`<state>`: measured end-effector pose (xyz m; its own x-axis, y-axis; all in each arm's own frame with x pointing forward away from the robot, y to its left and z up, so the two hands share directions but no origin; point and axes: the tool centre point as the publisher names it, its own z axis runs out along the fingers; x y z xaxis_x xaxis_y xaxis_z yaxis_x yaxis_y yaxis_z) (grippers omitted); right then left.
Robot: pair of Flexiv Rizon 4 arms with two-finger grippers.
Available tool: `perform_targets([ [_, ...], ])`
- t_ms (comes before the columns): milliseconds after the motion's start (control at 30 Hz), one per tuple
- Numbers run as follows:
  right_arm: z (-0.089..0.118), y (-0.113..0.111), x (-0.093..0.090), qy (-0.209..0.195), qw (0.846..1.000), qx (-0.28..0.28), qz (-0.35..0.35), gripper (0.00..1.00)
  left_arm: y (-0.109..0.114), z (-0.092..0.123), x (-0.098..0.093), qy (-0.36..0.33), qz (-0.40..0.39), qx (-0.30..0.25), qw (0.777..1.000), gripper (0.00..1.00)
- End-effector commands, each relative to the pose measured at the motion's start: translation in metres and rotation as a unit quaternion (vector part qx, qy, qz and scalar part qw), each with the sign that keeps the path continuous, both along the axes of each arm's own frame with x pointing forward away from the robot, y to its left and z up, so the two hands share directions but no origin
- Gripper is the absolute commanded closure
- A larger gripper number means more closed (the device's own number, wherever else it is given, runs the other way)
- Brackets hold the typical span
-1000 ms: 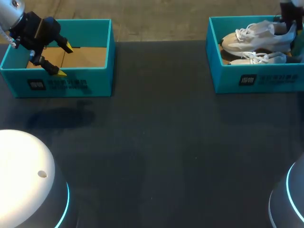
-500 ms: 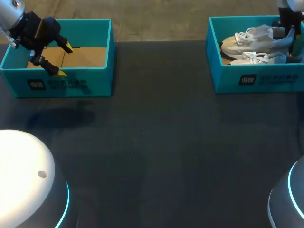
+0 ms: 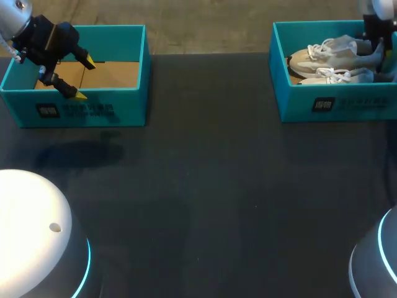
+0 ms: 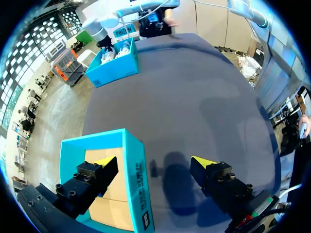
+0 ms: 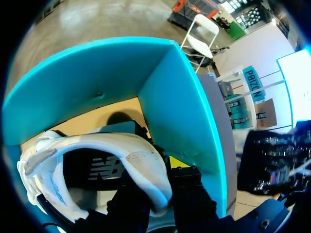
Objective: Take the shoe out of the shoebox, open the shoe tongue, remove and reinsert the insole, then place the shoe into the shoebox
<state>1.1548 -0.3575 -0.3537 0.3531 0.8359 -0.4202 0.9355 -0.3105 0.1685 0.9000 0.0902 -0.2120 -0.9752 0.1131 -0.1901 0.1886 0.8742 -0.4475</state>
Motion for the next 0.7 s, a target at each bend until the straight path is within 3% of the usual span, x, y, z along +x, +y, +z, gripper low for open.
perform_targets([
  [33,-0.004,0.0,0.006,0.003,1.0,0.0,-0.004,0.96,0.0,0.001,0.0,0.001,0.0,0.002,1.0,0.0],
  [100,-0.002,0.0,0.005,0.002,1.0,0.001,-0.005,0.68,0.0,0.001,0.0,0.001,0.0,0.002,1.0,0.0],
  [200,0.0,0.0,0.002,0.002,1.0,0.003,-0.004,0.53,0.0,0.001,0.0,0.001,0.0,0.002,1.0,0.0],
  [700,0.032,0.023,-0.005,-0.016,0.999,0.025,0.025,0.51,0.0,0.001,0.0,0.001,0.0,0.002,1.0,0.0],
])
